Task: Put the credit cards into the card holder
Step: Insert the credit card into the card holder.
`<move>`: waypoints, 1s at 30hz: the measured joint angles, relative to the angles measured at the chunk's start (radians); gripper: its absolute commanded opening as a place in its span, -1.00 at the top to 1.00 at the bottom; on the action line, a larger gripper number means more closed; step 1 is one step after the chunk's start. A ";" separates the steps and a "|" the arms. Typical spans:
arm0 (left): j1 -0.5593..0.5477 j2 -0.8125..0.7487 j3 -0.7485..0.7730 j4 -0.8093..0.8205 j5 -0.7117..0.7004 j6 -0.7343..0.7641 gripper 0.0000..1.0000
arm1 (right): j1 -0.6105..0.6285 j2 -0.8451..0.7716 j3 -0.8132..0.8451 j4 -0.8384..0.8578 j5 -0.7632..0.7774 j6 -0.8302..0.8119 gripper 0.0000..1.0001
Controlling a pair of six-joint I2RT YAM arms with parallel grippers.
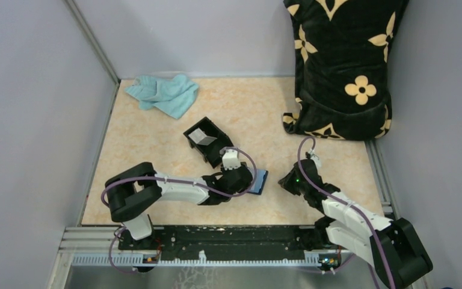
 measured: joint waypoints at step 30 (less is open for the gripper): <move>-0.003 -0.192 -0.231 0.318 -0.020 0.137 0.29 | 0.117 0.005 0.071 -0.071 0.006 -0.093 0.72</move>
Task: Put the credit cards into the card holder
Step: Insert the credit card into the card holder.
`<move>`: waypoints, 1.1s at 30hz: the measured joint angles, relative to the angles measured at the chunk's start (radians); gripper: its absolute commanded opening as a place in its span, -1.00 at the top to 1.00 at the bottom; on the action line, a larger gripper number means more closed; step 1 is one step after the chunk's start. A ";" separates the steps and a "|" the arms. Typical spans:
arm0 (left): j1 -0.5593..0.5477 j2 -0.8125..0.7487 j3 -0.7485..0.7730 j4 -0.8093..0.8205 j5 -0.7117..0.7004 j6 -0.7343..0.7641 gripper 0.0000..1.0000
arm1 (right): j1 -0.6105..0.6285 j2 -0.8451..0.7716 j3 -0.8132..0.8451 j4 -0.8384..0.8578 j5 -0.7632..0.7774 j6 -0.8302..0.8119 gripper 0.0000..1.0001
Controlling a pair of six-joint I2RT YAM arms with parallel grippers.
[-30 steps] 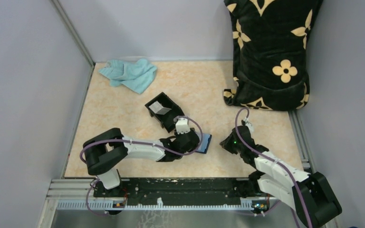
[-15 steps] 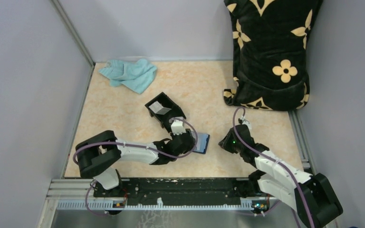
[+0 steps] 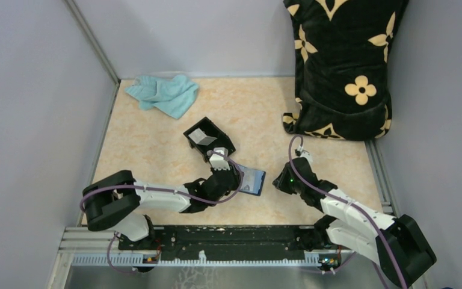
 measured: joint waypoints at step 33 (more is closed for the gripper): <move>-0.004 0.148 0.164 -0.282 -0.056 0.016 1.00 | 0.008 0.011 0.010 0.013 0.021 0.001 0.76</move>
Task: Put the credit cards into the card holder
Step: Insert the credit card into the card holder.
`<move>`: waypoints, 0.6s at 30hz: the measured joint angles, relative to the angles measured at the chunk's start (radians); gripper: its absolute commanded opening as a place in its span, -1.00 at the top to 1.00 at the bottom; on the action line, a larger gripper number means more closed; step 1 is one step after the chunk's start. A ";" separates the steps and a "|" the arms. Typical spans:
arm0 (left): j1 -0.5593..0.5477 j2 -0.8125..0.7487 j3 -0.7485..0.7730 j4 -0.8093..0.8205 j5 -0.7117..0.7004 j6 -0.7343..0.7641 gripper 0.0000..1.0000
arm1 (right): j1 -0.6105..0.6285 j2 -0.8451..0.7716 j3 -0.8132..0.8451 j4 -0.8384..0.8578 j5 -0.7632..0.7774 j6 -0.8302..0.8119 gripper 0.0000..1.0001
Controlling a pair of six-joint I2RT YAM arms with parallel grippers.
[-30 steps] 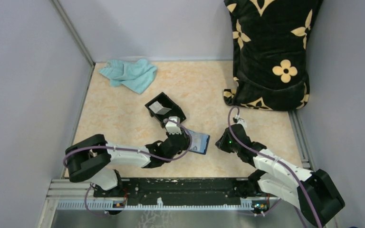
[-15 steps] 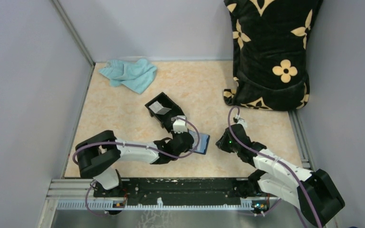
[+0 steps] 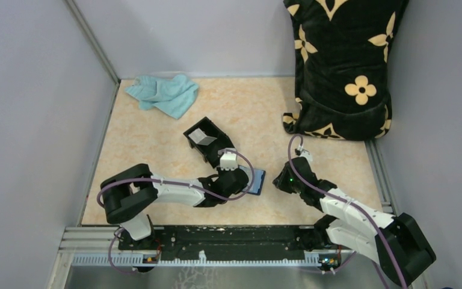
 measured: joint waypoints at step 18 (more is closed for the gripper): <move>0.000 0.033 0.019 -0.018 0.006 -0.043 1.00 | 0.008 0.075 0.025 0.032 -0.013 -0.001 0.76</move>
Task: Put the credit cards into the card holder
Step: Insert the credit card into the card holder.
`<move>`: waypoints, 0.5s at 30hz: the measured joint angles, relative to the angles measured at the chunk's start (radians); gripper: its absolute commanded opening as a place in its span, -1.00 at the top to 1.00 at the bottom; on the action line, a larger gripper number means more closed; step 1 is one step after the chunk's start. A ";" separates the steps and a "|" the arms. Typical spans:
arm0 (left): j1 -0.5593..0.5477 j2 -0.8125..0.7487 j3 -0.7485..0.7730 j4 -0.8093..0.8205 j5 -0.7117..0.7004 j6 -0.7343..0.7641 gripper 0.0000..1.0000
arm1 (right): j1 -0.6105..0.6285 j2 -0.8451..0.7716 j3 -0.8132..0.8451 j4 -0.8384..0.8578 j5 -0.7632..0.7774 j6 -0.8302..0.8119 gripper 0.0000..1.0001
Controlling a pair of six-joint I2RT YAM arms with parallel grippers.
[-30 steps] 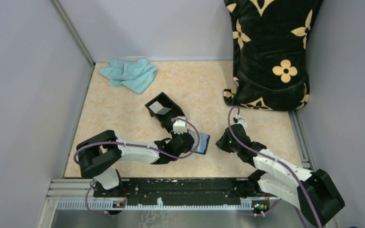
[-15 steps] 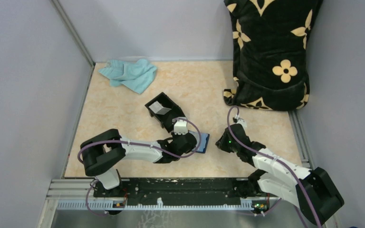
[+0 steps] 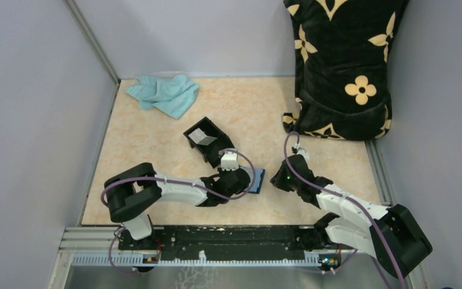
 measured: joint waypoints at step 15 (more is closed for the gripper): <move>0.000 0.021 0.010 0.035 0.021 0.001 1.00 | 0.027 0.053 0.024 0.018 -0.002 0.000 0.77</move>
